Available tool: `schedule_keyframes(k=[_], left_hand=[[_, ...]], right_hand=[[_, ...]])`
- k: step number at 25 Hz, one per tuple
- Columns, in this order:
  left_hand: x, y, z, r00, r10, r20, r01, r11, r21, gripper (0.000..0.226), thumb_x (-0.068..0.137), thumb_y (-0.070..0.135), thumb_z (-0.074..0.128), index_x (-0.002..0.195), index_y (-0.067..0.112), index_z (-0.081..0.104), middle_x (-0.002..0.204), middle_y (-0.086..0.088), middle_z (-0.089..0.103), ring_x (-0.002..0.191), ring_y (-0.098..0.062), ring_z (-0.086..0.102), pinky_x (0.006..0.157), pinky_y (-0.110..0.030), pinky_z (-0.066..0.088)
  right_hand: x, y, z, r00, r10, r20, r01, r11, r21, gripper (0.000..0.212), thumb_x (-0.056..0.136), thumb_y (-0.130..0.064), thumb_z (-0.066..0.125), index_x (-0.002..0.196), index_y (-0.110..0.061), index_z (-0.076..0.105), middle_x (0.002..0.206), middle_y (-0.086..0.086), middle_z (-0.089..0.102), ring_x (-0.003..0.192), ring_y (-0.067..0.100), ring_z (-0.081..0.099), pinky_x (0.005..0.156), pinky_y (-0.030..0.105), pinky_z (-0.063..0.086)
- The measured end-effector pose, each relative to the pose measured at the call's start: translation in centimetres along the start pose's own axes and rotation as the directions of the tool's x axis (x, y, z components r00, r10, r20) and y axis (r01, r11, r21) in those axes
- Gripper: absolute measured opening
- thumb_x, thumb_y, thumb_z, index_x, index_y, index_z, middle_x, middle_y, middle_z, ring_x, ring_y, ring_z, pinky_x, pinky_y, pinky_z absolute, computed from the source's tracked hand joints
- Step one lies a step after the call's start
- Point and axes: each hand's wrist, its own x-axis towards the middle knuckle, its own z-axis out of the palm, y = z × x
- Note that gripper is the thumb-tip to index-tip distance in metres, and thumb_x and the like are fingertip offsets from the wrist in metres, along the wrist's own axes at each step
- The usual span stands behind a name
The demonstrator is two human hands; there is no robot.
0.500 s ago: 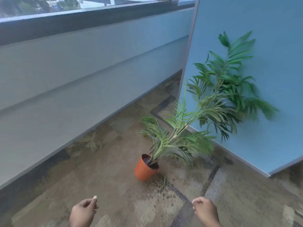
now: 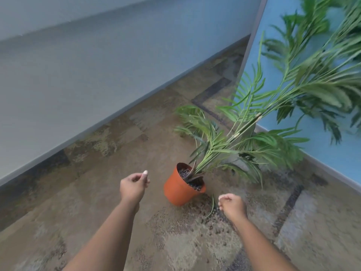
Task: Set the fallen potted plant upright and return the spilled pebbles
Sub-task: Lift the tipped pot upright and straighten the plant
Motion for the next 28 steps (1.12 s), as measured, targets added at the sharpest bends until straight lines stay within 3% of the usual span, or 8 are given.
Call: schedule_keyframes(k=[4, 8, 11, 14, 16, 20, 24, 28], left_hand=[[4.6, -5.3, 5.4, 1.0, -0.005, 0.018, 0.005, 0.999, -0.037, 0.016, 0.089, 0.022, 0.07, 0.084, 0.008, 0.072, 0.073, -0.009, 0.072, 0.064, -0.019, 0.062, 0.072, -0.035, 0.051], [8.3, -9.2, 10.2, 0.998, 0.05, 0.048, -0.049, 0.998, -0.037, 0.02, 0.087, 0.025, 0.073, 0.08, 0.006, 0.073, 0.07, -0.009, 0.071, 0.057, -0.015, 0.06, 0.063, -0.029, 0.048], [10.8, -10.6, 13.0, 0.996, 0.072, 0.056, -0.072, 0.997, -0.016, 0.03, 0.078, 0.035, 0.08, 0.084, 0.007, 0.073, 0.073, -0.009, 0.07, 0.063, -0.022, 0.062, 0.061, -0.031, 0.05], [12.5, -11.6, 15.4, 0.998, 0.026, 0.051, -0.033, 0.99, 0.134, 0.061, 0.067, 0.046, 0.086, 0.111, 0.008, 0.066, 0.104, -0.017, 0.07, 0.094, -0.033, 0.068, 0.084, -0.046, 0.058], [13.1, -12.4, 16.5, 0.999, 0.021, 0.044, -0.03, 0.971, 0.237, 0.067, 0.066, 0.044, 0.086, 0.118, 0.009, 0.064, 0.109, -0.017, 0.069, 0.095, -0.033, 0.07, 0.085, -0.046, 0.058], [13.7, -13.9, 17.5, 0.998, 0.062, 0.021, -0.065, 0.973, 0.22, 0.02, 0.075, 0.031, 0.079, 0.082, 0.012, 0.076, 0.061, -0.008, 0.073, 0.06, -0.026, 0.073, 0.07, -0.043, 0.062], [13.4, -14.6, 16.9, 0.993, 0.097, 0.073, -0.11, 0.975, 0.195, 0.018, 0.086, 0.024, 0.069, 0.093, 0.01, 0.078, 0.046, -0.008, 0.067, 0.047, -0.026, 0.07, 0.055, -0.041, 0.062], [13.1, -15.1, 15.6, 0.987, 0.132, 0.087, -0.146, 0.971, 0.19, 0.026, 0.091, 0.019, 0.062, 0.111, 0.005, 0.072, 0.043, -0.009, 0.063, 0.05, -0.029, 0.071, 0.054, -0.041, 0.062]], right_hand=[[7.9, 1.8, 4.9, 1.0, -0.026, -0.008, 0.027, 0.998, 0.063, 0.019, 0.087, -0.014, 0.062, 0.073, -0.02, 0.072, 0.068, 0.0, 0.074, 0.069, 0.02, 0.071, 0.068, 0.039, 0.06], [14.9, 3.8, 8.9, 0.998, -0.032, -0.048, 0.039, 0.987, 0.153, 0.022, 0.086, -0.012, 0.063, 0.067, -0.02, 0.072, 0.068, 0.003, 0.074, 0.077, 0.025, 0.073, 0.077, 0.047, 0.061], [18.4, 4.5, 11.1, 0.996, -0.055, -0.077, 0.068, 0.981, 0.183, 0.024, 0.084, -0.011, 0.066, 0.064, -0.022, 0.072, 0.074, 0.003, 0.075, 0.078, 0.024, 0.072, 0.078, 0.045, 0.061], [20.7, 4.7, 12.4, 0.989, -0.085, -0.118, 0.103, 0.982, 0.16, 0.015, 0.086, -0.014, 0.067, 0.076, -0.022, 0.076, 0.089, 0.004, 0.077, 0.071, 0.019, 0.066, 0.07, 0.035, 0.057], [22.1, 5.3, 12.9, 0.981, -0.095, -0.17, 0.115, 0.987, 0.113, 0.012, 0.088, -0.018, 0.067, 0.091, -0.017, 0.079, 0.095, 0.004, 0.077, 0.06, 0.011, 0.057, 0.064, 0.027, 0.048], [23.9, 6.1, 14.1, 0.982, -0.064, -0.179, 0.09, 0.986, 0.138, 0.025, 0.093, -0.024, 0.063, 0.104, -0.005, 0.075, 0.107, 0.013, 0.074, 0.084, 0.028, 0.065, 0.073, 0.027, 0.044], [24.2, 6.6, 16.2, 0.997, -0.049, -0.067, 0.06, 0.983, 0.176, 0.025, 0.095, -0.023, 0.055, 0.088, -0.004, 0.07, 0.104, 0.015, 0.071, 0.081, 0.026, 0.061, 0.072, 0.033, 0.046], [23.1, 6.3, 17.3, 0.994, -0.059, -0.095, 0.072, 0.987, 0.146, 0.024, 0.092, -0.009, 0.051, 0.091, -0.008, 0.075, 0.093, 0.012, 0.073, 0.084, 0.032, 0.067, 0.076, 0.043, 0.06]])
